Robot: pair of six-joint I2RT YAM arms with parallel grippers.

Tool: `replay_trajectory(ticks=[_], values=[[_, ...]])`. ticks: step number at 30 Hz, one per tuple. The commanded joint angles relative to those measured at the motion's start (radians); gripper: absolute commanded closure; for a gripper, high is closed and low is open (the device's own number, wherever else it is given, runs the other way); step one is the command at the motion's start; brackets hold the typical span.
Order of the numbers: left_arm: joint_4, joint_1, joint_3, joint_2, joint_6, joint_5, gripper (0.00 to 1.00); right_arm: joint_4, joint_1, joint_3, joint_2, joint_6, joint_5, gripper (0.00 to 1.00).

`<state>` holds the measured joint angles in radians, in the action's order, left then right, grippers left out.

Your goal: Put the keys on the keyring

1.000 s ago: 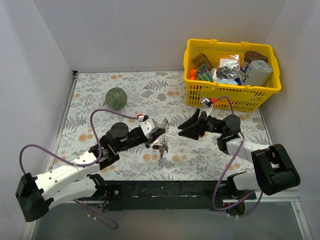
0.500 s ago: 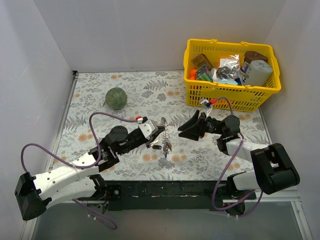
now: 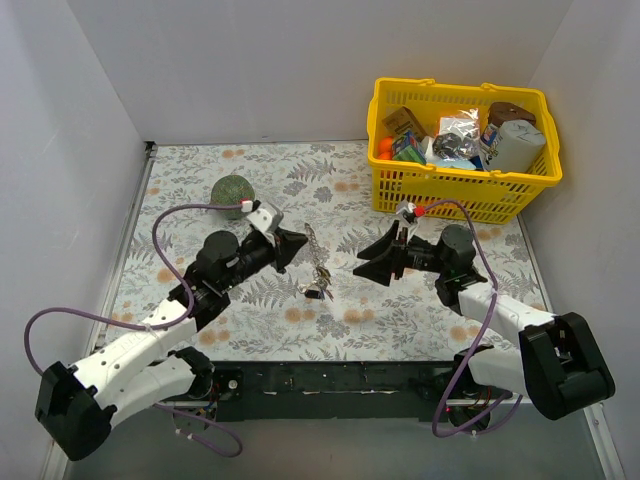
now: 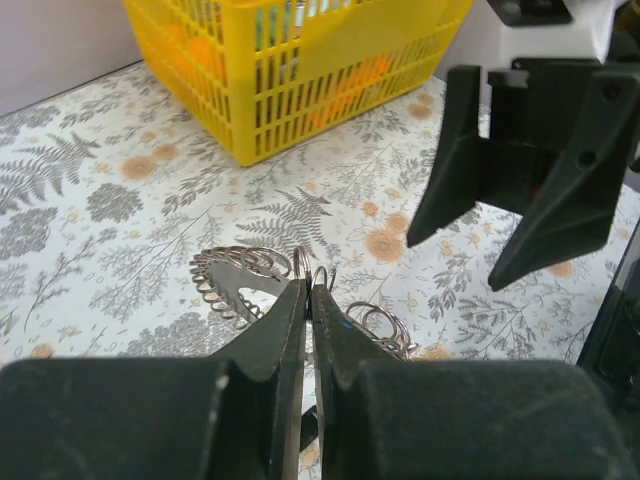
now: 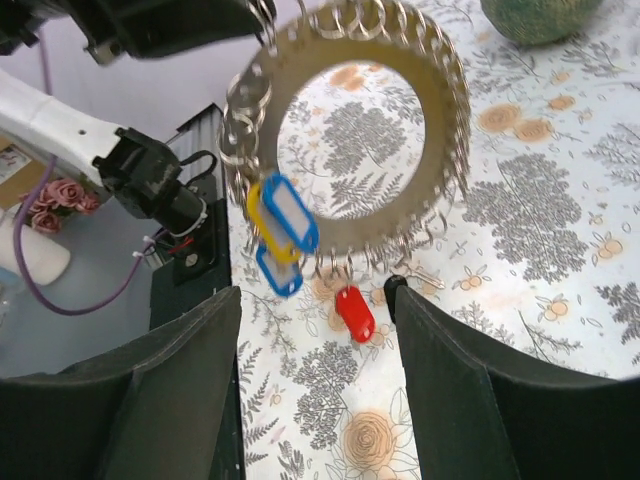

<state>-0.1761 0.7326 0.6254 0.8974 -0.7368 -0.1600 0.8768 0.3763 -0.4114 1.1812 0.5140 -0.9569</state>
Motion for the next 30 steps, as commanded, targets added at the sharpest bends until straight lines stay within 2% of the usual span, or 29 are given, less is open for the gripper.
replay_trajectory(ticks=[1, 6, 10, 13, 16, 26, 30], values=[[-0.002, -0.163, 0.023, -0.028, -0.118, -0.199, 1.00, -0.224, 0.015, -0.053, -0.015, -0.156, 0.078, 0.29], [0.061, -0.283, 0.057, -0.029, -0.144, -0.253, 1.00, -0.340, 0.041, -0.090, 0.011, -0.206, 0.161, 0.30], [0.112, -0.424, 0.074, -0.048, -0.162, -0.273, 1.00, -0.448, 0.093, -0.138, 0.055, -0.238, 0.234, 0.29], [0.067, -0.528, 0.047, -0.084, -0.209, -0.279, 1.00, -0.504, 0.131, -0.179, 0.084, -0.249, 0.294, 0.29], [0.011, -0.582, 0.002, -0.104, -0.242, -0.328, 1.00, -0.541, 0.171, -0.217, 0.115, -0.258, 0.349, 0.30], [-0.026, -0.622, -0.049, -0.115, -0.277, -0.354, 1.00, -0.619, 0.300, -0.329, 0.216, -0.279, 0.480, 0.30], [-0.023, -0.628, -0.055, -0.121, -0.279, -0.363, 1.00, -0.656, 0.341, -0.381, 0.276, -0.287, 0.520, 0.32]])
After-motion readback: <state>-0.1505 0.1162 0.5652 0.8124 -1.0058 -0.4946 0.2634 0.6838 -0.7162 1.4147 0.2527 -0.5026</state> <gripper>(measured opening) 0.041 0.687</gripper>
